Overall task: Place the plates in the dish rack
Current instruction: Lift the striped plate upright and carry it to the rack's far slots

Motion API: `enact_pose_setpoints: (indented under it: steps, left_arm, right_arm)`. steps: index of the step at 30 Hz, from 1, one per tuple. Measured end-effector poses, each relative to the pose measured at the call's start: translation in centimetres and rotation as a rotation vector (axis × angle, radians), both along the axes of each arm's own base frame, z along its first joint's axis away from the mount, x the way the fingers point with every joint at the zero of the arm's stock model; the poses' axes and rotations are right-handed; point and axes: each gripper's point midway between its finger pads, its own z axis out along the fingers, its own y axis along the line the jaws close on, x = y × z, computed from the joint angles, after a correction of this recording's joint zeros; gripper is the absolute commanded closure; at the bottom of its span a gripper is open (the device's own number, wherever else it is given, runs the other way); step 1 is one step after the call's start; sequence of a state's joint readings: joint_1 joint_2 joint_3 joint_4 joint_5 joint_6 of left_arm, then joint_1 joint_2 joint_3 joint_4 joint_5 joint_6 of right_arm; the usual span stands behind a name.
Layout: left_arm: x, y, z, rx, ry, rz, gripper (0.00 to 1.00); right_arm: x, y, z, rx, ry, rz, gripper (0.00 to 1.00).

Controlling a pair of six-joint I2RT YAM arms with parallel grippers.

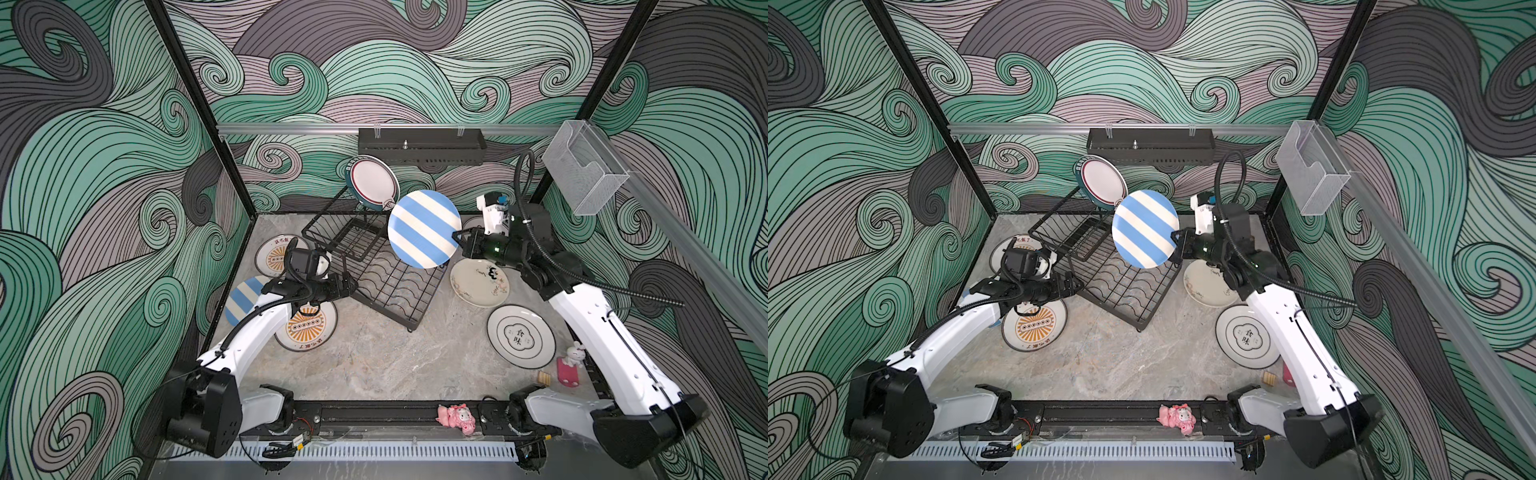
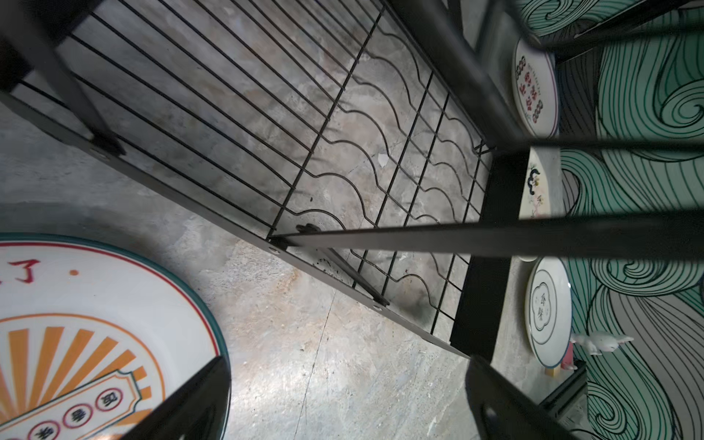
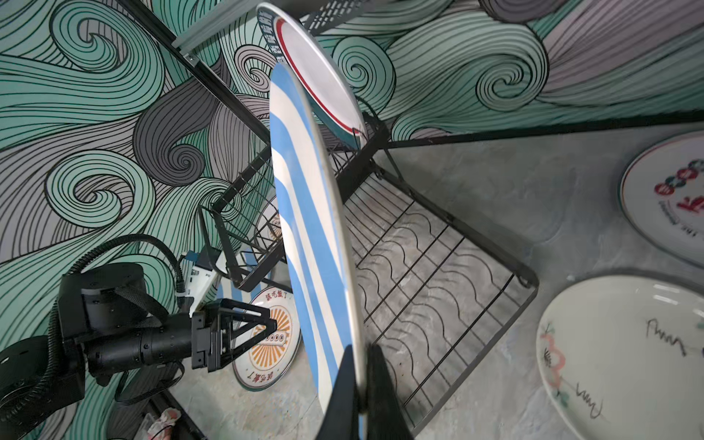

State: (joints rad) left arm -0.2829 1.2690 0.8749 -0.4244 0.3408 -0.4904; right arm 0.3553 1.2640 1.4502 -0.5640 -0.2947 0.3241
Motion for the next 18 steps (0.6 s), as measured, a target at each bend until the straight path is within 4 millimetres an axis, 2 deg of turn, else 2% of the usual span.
enact_pose_setpoints:
  steps: [7, 12, 15, 18]
  left_arm:
    - [1.2, -1.1, -1.5, 0.029, -0.001, -0.002, 0.01]
    - [3.3, -1.0, -1.6, 0.070, -0.012, 0.024, 0.01]
    - [4.2, -0.4, -1.8, 0.116, -0.012, 0.051, 0.01]
    - [4.4, 0.2, -2.0, 0.157, -0.004, 0.070, 0.01]
  right_arm:
    - [4.3, 1.9, 5.6, -0.082, -0.213, 0.082, 1.00]
    - [6.8, 2.8, 9.8, -0.137, -0.396, 0.087, 1.00]
    - [7.8, 4.3, 11.5, -0.175, -0.492, 0.099, 1.00]
    - [8.6, 6.6, 11.8, -0.239, -0.563, 0.120, 1.00]
